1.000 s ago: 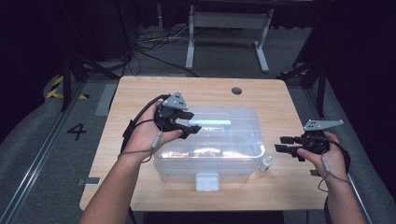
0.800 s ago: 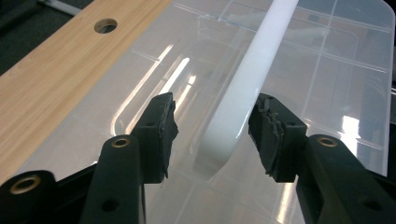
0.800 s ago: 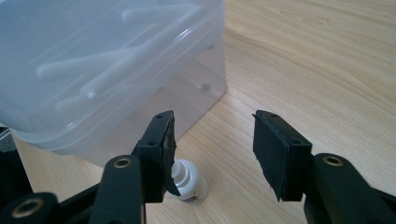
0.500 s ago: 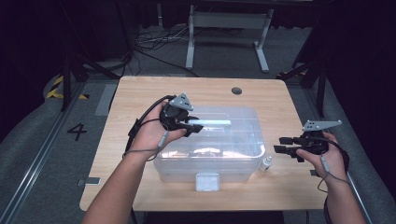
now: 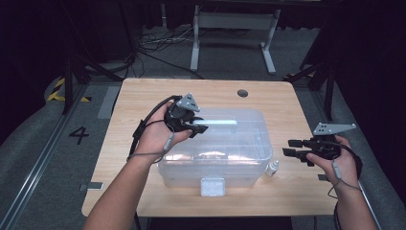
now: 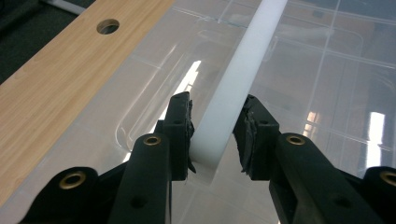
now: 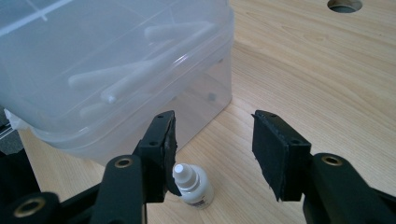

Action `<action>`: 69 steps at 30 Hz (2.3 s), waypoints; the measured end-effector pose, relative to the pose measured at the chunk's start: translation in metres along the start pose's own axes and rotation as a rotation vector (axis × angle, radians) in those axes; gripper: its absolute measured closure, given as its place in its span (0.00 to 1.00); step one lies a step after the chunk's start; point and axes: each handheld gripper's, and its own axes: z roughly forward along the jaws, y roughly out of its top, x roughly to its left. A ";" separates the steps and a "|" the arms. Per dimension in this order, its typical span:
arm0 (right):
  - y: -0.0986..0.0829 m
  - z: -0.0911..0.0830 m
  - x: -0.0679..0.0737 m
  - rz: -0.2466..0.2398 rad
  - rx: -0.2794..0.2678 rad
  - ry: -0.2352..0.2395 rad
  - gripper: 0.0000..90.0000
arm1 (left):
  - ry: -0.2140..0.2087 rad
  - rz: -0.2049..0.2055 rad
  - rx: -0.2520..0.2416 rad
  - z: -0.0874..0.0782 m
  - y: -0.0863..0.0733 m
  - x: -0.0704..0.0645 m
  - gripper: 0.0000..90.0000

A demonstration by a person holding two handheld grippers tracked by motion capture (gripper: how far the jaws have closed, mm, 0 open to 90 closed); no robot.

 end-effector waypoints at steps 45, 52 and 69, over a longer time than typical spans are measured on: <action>0.012 -0.021 0.046 -0.175 -0.067 -0.009 0.66 | 0.046 -0.074 0.128 0.004 0.049 0.053 0.76; 0.012 -0.025 0.052 -0.174 -0.069 -0.001 0.76 | 0.030 -0.092 0.136 0.006 0.051 0.059 0.75; 0.010 0.012 0.070 -0.200 -0.158 0.157 1.00 | 0.016 -0.091 0.131 0.004 0.051 0.059 0.76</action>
